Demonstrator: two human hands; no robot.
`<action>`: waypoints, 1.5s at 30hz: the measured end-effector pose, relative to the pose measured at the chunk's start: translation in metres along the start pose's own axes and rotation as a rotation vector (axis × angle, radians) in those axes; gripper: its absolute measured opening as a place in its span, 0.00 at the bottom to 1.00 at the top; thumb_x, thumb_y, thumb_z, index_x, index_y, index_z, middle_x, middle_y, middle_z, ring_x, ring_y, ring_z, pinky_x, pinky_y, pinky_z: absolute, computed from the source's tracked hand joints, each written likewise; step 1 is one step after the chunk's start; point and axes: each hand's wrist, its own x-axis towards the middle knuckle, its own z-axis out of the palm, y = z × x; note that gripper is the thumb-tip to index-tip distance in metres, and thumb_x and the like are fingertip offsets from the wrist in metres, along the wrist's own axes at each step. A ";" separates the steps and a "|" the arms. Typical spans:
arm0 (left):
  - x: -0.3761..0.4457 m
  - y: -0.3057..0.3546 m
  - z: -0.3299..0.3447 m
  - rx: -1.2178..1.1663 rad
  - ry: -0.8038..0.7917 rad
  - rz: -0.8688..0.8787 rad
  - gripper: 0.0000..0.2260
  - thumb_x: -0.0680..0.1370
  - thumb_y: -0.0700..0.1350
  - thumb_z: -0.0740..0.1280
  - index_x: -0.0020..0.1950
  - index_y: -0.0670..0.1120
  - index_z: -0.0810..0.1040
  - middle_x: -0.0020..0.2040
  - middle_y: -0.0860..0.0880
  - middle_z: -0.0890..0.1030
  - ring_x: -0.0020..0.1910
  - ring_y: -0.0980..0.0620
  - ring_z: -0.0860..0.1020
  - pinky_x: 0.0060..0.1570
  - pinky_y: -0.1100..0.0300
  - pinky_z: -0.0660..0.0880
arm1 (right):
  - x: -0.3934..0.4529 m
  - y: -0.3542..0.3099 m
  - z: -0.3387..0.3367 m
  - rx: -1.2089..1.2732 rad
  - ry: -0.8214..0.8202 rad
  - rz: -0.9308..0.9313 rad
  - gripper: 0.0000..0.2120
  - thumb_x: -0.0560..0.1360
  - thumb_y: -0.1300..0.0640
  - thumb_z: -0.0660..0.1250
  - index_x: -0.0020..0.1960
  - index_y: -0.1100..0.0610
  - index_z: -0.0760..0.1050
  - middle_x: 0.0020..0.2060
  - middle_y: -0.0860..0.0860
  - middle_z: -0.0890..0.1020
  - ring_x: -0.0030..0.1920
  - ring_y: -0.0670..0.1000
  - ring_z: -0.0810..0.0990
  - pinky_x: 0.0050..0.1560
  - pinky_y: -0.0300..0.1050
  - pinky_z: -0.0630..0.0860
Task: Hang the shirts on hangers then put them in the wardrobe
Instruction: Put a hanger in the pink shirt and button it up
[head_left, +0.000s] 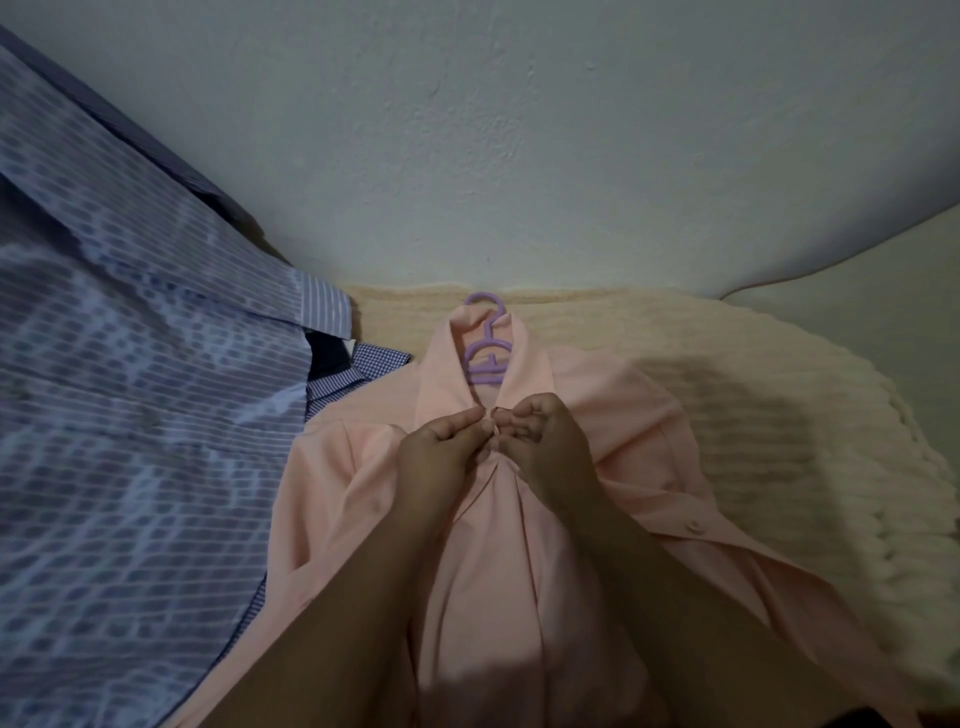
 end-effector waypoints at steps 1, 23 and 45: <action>0.000 0.001 0.000 -0.005 0.001 -0.007 0.12 0.76 0.33 0.68 0.59 0.36 0.79 0.49 0.37 0.83 0.40 0.49 0.80 0.41 0.66 0.78 | 0.000 -0.001 0.000 0.004 0.002 -0.001 0.17 0.68 0.72 0.71 0.42 0.53 0.68 0.42 0.49 0.83 0.45 0.41 0.82 0.49 0.36 0.77; 0.004 -0.001 -0.003 -0.112 -0.069 -0.052 0.10 0.76 0.32 0.66 0.56 0.41 0.79 0.46 0.43 0.85 0.43 0.52 0.83 0.44 0.64 0.80 | 0.010 -0.023 0.006 0.333 0.185 0.381 0.18 0.71 0.71 0.65 0.44 0.53 0.60 0.42 0.60 0.75 0.33 0.55 0.76 0.32 0.49 0.76; -0.055 -0.027 -0.018 1.241 0.180 0.402 0.05 0.79 0.48 0.62 0.54 0.53 0.73 0.44 0.53 0.81 0.42 0.51 0.79 0.44 0.51 0.78 | -0.058 -0.004 -0.023 -0.808 -0.109 -0.065 0.08 0.75 0.57 0.64 0.48 0.58 0.81 0.47 0.54 0.82 0.49 0.55 0.79 0.49 0.44 0.72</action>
